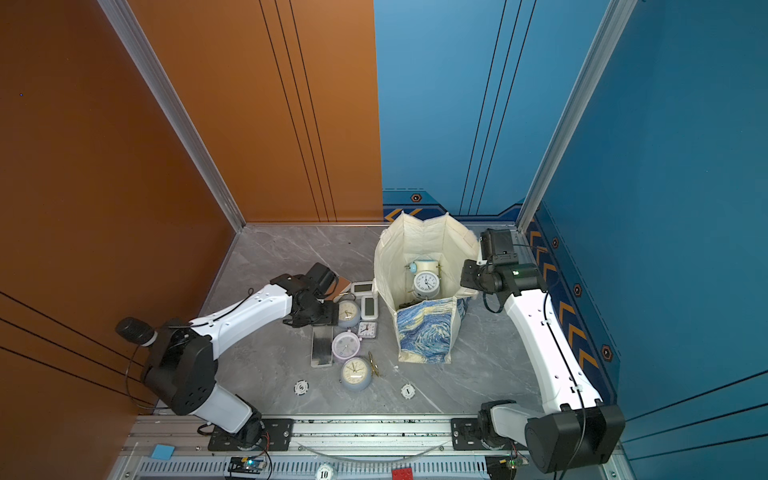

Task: Put the alarm clock into the canvas bag
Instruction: Pick up the alarm from the center of the board.

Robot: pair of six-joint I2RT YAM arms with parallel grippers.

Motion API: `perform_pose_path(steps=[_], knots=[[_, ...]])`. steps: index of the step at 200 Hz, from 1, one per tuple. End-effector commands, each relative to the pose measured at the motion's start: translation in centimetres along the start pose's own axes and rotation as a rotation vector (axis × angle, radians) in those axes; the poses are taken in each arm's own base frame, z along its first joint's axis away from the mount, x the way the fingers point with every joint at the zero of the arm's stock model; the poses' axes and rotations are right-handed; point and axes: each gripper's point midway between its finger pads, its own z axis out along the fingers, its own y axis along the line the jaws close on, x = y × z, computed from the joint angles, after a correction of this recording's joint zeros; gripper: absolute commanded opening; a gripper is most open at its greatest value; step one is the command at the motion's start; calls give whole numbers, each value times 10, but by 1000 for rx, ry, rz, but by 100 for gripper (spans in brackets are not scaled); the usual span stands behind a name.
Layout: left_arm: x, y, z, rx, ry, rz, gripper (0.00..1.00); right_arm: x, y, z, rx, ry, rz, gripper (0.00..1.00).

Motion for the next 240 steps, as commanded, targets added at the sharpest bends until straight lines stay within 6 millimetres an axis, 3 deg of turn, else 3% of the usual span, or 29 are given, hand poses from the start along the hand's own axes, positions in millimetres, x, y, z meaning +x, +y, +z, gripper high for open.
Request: perform_pose_path(steps=[1,48,122,182,240], knots=[[7,3,14,-24,29,-23,85,-2,2,2,0,1,-9,9],[16,6,38,-58,80,-20,81,0,1,3,4,3,-8,9],[23,9,54,-71,106,-24,69,1,0,3,4,3,-7,9],[19,10,49,-67,83,-22,58,1,1,2,0,1,-1,9],[13,21,26,-43,33,-38,50,-2,3,-1,-5,-6,0,9]])
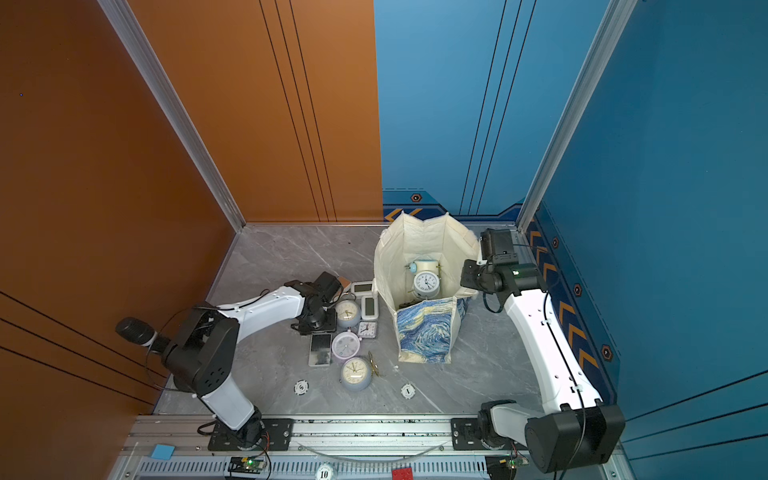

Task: Put the alarm clock into the canvas bag
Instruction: Pick up the alarm from the center of the board.

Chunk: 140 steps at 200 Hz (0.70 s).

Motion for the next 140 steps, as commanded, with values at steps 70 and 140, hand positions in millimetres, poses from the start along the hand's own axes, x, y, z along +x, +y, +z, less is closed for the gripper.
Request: perform_pose_path(steps=[70,140], knots=[[-44,25,-91,115,-230,-10,43,-5,6,-4,-11,-15,-4,9],[-96,-7,-194,337,-512,86,41,-7,9,-7,-14,-24,-9,9]])
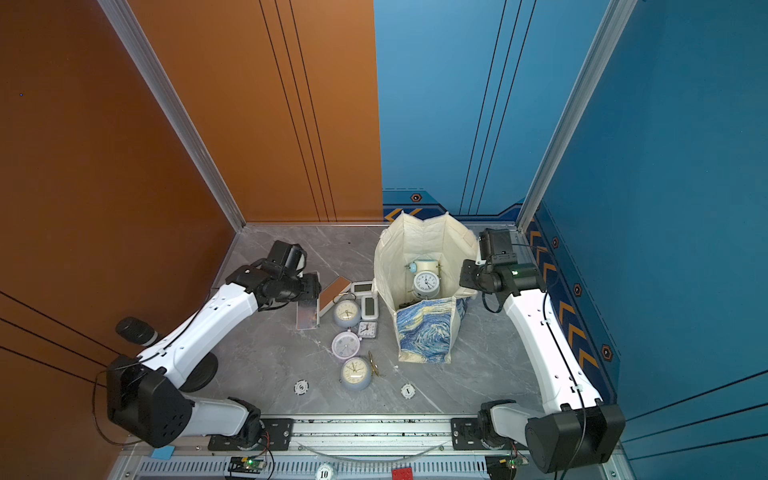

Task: Put the alarm clock into the canvas bag
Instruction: Pick up the alarm from the center of the board, then place the alarm at the canvas bag.

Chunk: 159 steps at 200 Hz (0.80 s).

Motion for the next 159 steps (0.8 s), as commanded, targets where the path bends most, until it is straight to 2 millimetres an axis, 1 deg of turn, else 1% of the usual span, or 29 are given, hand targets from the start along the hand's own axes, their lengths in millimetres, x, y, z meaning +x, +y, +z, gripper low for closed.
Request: perform_pose_path(steps=[1,44,74,94,130,159], knots=[[-31,-24,-32,124,-110,49,41,-7,5,-6,-7,-23,1,9],[-72,-62,-81,311,-287,87,38,-7,4,-9,-7,-29,0,9],[-93,-90,-113,438,-395,125,38,-8,6,-9,-10,-30,2,9],[-107,-108,-131,510,-461,135,37,-8,7,-9,-11,-31,-2,9],[-123,-149,-165,648,-561,199,35,-8,9,-11,-13,-35,-2,9],[-124,-189,-186,737,-621,305,34,-7,10,-13,-12,-36,-5,9]])
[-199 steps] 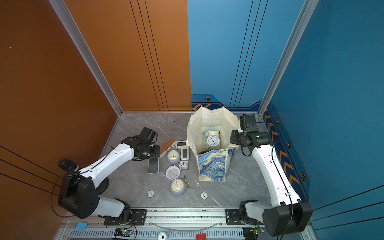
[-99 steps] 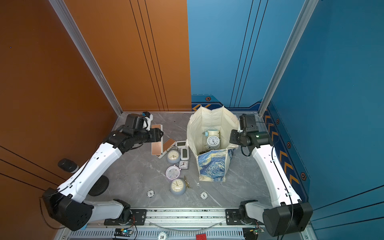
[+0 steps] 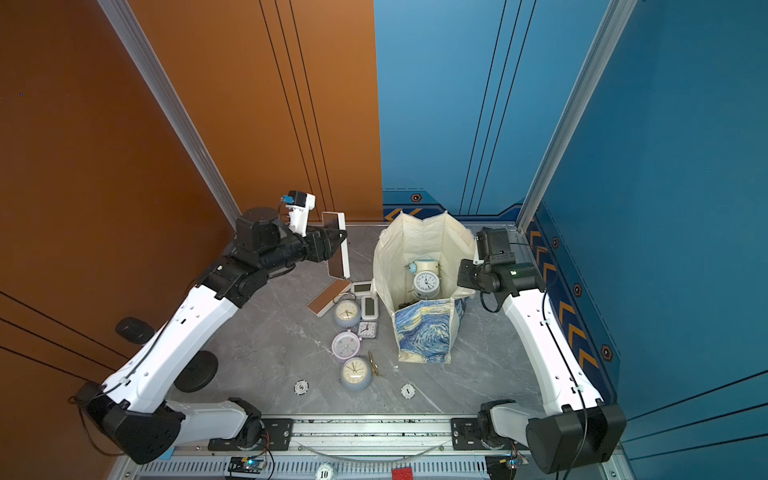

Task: Put the alarm clock into the canvas bag
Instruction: Place the alarm at the canvas bag.

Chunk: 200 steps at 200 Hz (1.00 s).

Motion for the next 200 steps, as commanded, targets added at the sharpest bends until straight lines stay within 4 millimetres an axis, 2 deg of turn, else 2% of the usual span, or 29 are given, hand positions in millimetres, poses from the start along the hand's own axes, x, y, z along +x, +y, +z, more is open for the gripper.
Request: perform_pose_path(steps=[1,10,12,19,46,69,95,138,141,200], knots=[[-36,-50,-1,156,-119,112,34,-8,3,-11,2,-35,11,9],[-35,-62,3,190,-116,137,35,-8,2,-12,3,-37,11,9],[-41,-67,1,206,-141,149,35,-7,2,-12,3,-36,11,9],[-44,-79,4,239,-149,173,34,-8,2,-13,3,-39,10,9],[-41,-114,19,324,-137,253,33,-8,2,-16,3,-44,11,9],[-31,-139,36,374,-120,294,31,-7,1,-19,6,-49,10,9],[-15,-157,58,419,-73,304,29,-8,0,-23,8,-61,12,9],[31,-165,97,435,44,301,26,-12,-2,-31,18,-88,13,9],[40,-162,100,426,81,296,26,-12,-2,-31,20,-89,14,9],[133,-157,131,442,378,237,19,-18,-6,-37,36,-122,14,8]])
